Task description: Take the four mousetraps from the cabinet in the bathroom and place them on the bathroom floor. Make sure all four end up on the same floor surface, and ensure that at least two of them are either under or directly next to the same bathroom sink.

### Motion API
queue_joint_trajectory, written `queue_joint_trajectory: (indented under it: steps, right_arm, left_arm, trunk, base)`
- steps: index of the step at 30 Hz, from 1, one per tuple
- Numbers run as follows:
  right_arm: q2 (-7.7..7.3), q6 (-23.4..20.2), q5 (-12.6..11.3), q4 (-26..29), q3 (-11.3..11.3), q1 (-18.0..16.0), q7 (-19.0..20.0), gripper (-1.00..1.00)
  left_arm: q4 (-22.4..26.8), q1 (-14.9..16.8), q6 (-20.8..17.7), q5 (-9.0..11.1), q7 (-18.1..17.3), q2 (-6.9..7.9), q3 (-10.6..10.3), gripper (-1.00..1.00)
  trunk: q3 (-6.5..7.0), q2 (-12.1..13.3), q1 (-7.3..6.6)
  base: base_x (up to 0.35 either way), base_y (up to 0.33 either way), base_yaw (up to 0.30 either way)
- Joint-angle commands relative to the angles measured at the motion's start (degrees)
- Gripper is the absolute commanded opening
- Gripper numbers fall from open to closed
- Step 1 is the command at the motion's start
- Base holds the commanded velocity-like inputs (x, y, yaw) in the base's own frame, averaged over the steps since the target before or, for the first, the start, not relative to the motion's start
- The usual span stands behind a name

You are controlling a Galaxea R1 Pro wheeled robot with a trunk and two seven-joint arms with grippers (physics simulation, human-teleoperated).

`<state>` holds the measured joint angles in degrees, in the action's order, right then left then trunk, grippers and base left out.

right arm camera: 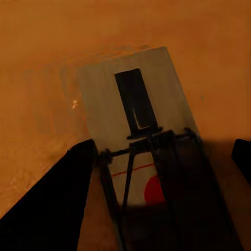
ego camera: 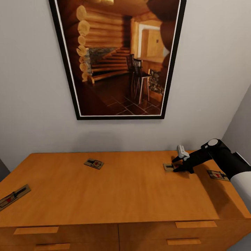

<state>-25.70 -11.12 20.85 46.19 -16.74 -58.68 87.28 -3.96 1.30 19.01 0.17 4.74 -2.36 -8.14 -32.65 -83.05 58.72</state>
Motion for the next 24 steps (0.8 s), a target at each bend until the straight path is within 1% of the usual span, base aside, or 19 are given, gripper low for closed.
queue_joint_trajectory:
  steps: [1, 24]
  right_arm:
    - [-0.02, -0.62, 0.03, -2.83, -0.22, 0.41, 0.26, -1.00]
    - [0.04, -0.90, 0.21, -3.71, -0.16, 0.41, 0.32, -1.00]
  left_arm:
    - [-0.26, 0.11, 0.41, 0.00, 0.35, -0.06, -0.48, 1.00]
    - [-0.26, 0.11, 0.41, 0.00, 0.35, -0.19, -0.48, 1.00]
  trunk:
    - [-0.07, -0.02, 0.00]
    - [-0.07, -0.02, 0.00]
  base:
    - [0.000, 0.000, 0.000]
    - [0.000, 0.000, 0.000]
